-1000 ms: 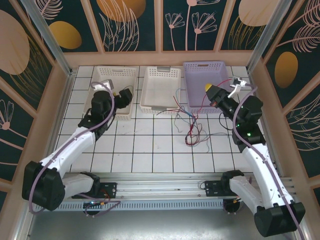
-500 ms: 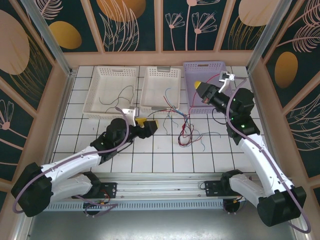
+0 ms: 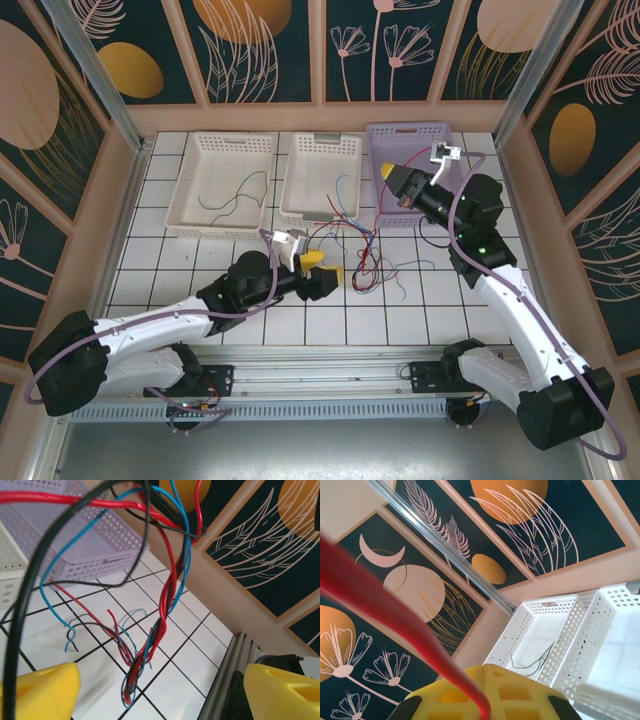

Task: Untangle the cables

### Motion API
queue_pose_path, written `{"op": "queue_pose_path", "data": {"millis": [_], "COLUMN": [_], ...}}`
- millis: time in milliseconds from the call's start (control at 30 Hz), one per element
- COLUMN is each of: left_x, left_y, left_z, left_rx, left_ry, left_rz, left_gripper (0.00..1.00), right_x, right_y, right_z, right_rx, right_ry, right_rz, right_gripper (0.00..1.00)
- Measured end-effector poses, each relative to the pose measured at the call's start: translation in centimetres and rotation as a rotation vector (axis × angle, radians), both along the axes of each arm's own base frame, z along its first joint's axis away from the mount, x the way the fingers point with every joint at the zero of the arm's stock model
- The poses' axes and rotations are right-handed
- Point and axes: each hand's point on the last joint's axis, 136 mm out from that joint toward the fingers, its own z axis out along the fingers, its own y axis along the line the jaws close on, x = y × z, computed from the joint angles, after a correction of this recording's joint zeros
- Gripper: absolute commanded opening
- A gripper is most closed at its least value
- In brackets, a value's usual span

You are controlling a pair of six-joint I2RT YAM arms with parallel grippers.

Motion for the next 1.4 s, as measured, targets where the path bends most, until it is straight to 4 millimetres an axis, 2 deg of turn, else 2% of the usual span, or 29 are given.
{"op": "queue_pose_path", "data": {"millis": [167,467,633,900,1000,1067,1233,1400], "left_x": [0.3,3.2,4.2,5.4,5.7,5.8,5.9,5.7], "left_y": [0.1,1.3,1.0,1.8,1.8,1.7,1.3,1.3], "left_z": [0.0,0.9,0.1,0.7,1.3,1.4,1.0,0.6], "left_rx": [0.012,0.029,0.061,0.050,0.026,0.014,0.007,0.001], "left_ry": [-0.018,-0.065,-0.063,-0.090,-0.104,-0.106,-0.095,-0.085], "left_rz": [0.023,0.197,0.230,0.314,0.328,0.330,0.327,0.315], "left_gripper": [0.86,0.87,0.86,0.79,0.71,0.62,0.40,0.23], "right_x": [0.0,-0.5,-0.9,-1.6,-1.9,-2.0,-2.0,-1.6], "right_y": [0.6,1.5,2.0,3.2,3.6,3.8,4.3,4.1], "right_z": [-0.3,-0.5,-0.5,-0.5,-0.6,-0.7,-1.2,-1.4], "right_rx": [-0.003,-0.008,-0.010,-0.018,-0.021,-0.023,-0.029,-0.036], "right_ry": [0.009,0.015,0.013,0.004,0.001,0.002,0.013,0.013], "right_rz": [0.015,0.036,0.050,0.081,0.089,0.096,0.102,0.080], "right_gripper": [0.00,0.00,0.00,0.00,0.00,0.00,0.00,0.00]}}
